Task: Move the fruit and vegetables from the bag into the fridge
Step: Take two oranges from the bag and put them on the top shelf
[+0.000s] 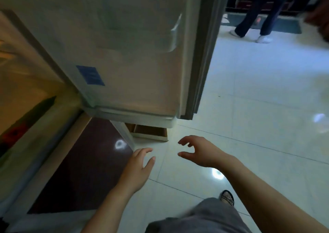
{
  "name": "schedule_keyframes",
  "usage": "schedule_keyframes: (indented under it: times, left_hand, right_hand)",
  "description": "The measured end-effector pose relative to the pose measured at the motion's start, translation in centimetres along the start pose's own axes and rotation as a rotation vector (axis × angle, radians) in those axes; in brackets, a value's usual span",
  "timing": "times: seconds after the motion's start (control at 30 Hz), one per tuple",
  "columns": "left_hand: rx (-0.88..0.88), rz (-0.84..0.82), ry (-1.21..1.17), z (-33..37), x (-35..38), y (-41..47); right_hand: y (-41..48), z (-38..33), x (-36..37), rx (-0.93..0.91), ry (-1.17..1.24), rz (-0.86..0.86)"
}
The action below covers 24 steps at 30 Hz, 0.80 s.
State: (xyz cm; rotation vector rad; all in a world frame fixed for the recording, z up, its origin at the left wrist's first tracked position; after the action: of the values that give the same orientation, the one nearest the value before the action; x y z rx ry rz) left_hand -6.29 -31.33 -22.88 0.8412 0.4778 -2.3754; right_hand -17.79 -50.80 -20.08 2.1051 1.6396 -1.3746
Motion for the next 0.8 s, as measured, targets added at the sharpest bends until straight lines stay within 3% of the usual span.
schedule_keyframes:
  times: [0.23,0.5,0.8]
  left_hand:
    - [0.082,-0.142,0.036,10.2,9.6,8.6]
    - [0.14,-0.158,-0.028,21.9,20.6,19.3]
    - [0.091,-0.071,0.022,25.1,21.0,25.7]
  right_hand:
    - [-2.2,12.5,-8.5,0.153,0.078,0.099]
    - [-2.5,27.1,-19.2,0.244,0.024,0.187]
    - [4.5,30.9,-26.0,0.157,-0.01,0.112]
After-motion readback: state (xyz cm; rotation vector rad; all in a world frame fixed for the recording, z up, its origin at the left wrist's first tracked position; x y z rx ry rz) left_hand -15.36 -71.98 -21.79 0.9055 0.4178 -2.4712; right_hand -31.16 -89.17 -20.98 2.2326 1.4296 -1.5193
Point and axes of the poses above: each hand's wrist, its own y-axis towards the middle knuckle, its own x-axis out of the palm, z = x × y, the point moved 1 cm from there along y, towards the middle knuckle, and after that the axes turned 7 degrees about x, right-handed, at the moved point
